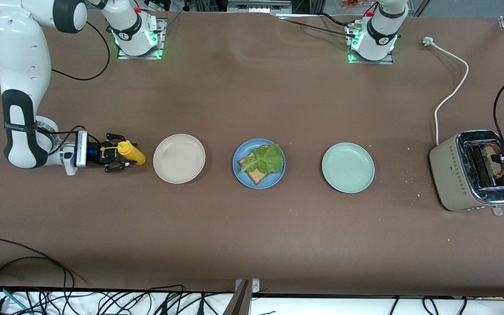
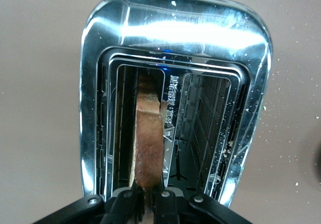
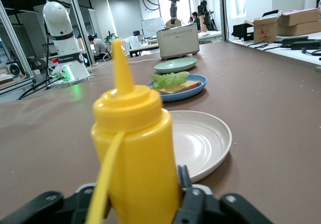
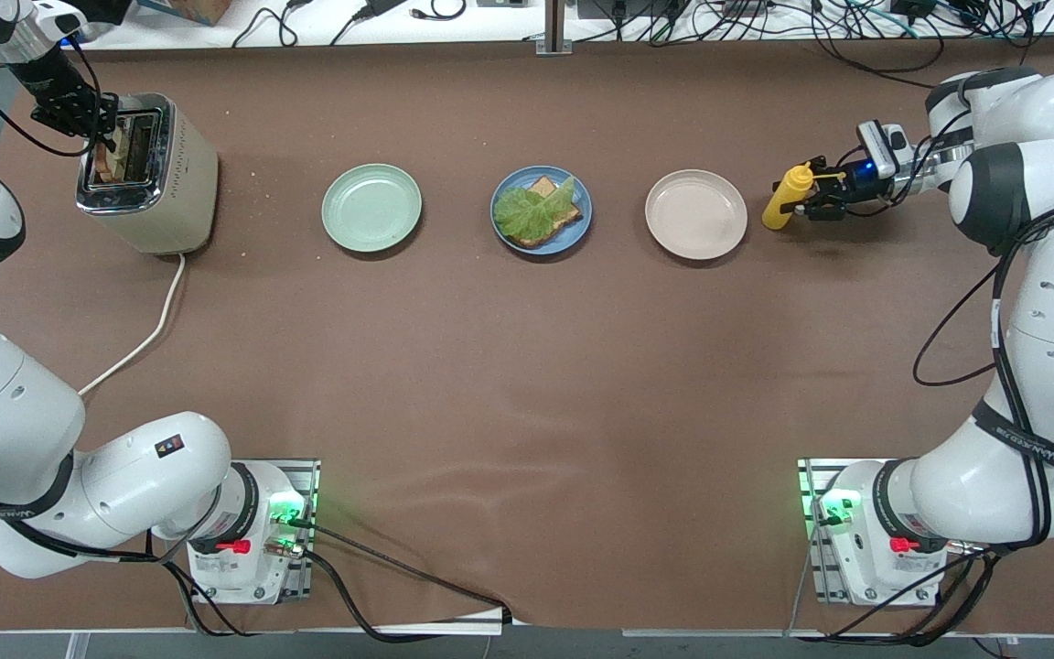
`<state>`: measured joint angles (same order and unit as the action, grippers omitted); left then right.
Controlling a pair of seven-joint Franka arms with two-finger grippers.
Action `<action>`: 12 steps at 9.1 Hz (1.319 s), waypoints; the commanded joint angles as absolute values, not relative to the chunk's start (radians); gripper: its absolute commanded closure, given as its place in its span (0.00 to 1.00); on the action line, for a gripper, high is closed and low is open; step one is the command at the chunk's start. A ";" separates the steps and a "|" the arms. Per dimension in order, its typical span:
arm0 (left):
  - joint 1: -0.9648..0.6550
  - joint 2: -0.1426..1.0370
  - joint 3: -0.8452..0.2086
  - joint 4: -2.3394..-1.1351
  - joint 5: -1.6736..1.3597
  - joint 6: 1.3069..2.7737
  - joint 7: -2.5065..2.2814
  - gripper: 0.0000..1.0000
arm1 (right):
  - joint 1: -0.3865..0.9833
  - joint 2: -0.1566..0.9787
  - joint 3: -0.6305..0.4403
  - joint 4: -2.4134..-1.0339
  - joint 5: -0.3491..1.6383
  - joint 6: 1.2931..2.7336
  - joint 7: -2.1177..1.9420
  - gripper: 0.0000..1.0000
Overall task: Make sandwich in blue plate with both arms
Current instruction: 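Grasp the yellow squeeze bottle with the right gripper while the left gripper grasps bread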
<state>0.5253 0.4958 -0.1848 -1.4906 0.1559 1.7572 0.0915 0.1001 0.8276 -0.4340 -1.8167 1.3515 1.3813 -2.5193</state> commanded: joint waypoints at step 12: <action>0.525 0.335 -0.221 -1.450 0.169 1.635 0.216 1.00 | 0.446 0.813 -0.445 -1.096 0.710 1.407 -1.195 1.00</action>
<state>0.5234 0.3925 -0.2050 -1.4524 0.1559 1.6650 0.1739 0.3395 0.8032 -0.4331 -1.2114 0.8565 1.4074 -1.3775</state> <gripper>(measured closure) 0.912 0.916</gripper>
